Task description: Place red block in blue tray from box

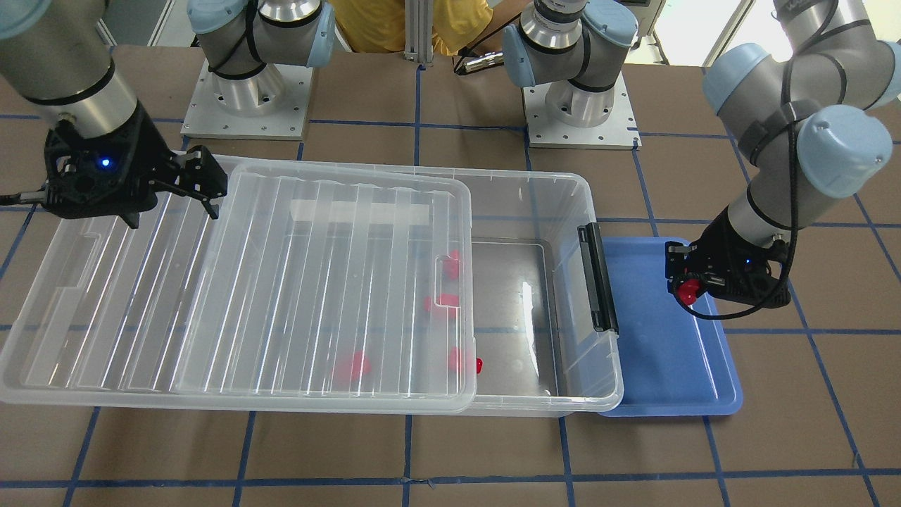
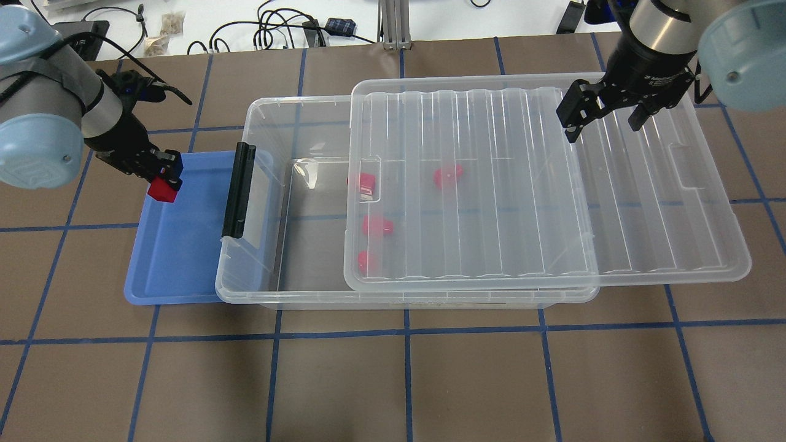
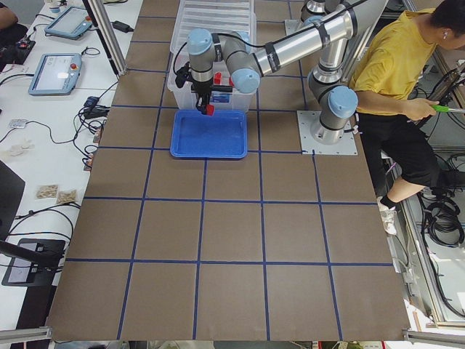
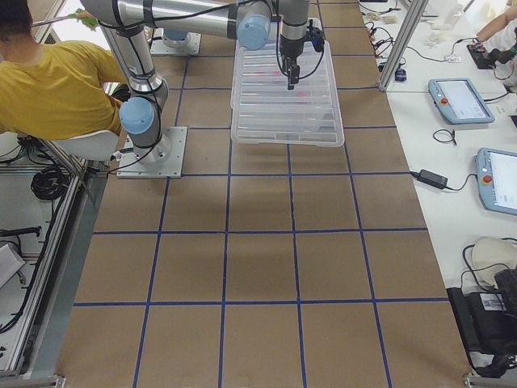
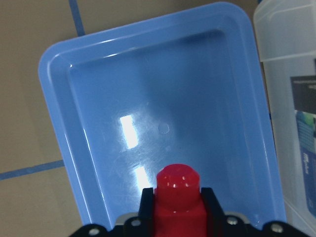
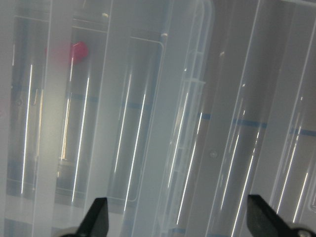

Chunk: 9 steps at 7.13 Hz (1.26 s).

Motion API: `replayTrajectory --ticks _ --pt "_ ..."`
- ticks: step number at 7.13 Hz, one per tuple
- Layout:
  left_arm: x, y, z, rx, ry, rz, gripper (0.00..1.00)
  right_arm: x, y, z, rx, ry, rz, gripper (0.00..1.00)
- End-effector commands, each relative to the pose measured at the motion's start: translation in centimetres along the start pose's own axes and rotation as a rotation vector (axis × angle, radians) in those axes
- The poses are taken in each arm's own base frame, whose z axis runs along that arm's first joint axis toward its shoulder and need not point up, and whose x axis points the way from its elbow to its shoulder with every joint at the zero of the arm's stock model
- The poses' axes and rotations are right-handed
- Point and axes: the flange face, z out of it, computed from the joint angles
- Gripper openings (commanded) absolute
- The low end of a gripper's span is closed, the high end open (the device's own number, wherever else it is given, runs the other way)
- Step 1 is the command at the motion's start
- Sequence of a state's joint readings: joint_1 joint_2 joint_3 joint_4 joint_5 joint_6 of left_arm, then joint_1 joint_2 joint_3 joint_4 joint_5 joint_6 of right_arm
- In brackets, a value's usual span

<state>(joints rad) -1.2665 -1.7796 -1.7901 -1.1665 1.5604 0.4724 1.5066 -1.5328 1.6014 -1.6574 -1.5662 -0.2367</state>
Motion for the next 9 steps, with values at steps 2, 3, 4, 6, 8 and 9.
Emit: replayTrajectory --ticks 2,3,4,6,8,9 --pt "-1.7 -2.4 9.4 -0.063 0.028 -0.091 0.00 -4.6 1.7 -0.6 -0.013 -0.003 0.013 1.00" --pt "-1.7 -2.4 10.7 -0.082 0.033 -0.092 0.00 -6.1 1.9 -1.3 0.004 0.012 -0.016 1.00" --pt "-1.7 -2.1 11.5 -0.096 0.040 -0.095 0.00 -6.1 1.9 -0.6 -0.012 0.015 -0.018 1.00" --pt "-1.6 -2.1 11.9 -0.099 0.050 -0.093 0.80 -6.0 1.8 -1.7 0.013 0.018 -0.016 1.00" --pt "-1.8 -2.7 9.0 -0.049 0.018 -0.086 1.00 -4.8 1.3 -1.0 0.009 0.014 0.007 1.00" --pt "-0.8 -2.9 5.0 -0.009 -0.006 -0.073 1.00 -1.3 1.0 -0.9 0.004 0.019 0.039 1.00"
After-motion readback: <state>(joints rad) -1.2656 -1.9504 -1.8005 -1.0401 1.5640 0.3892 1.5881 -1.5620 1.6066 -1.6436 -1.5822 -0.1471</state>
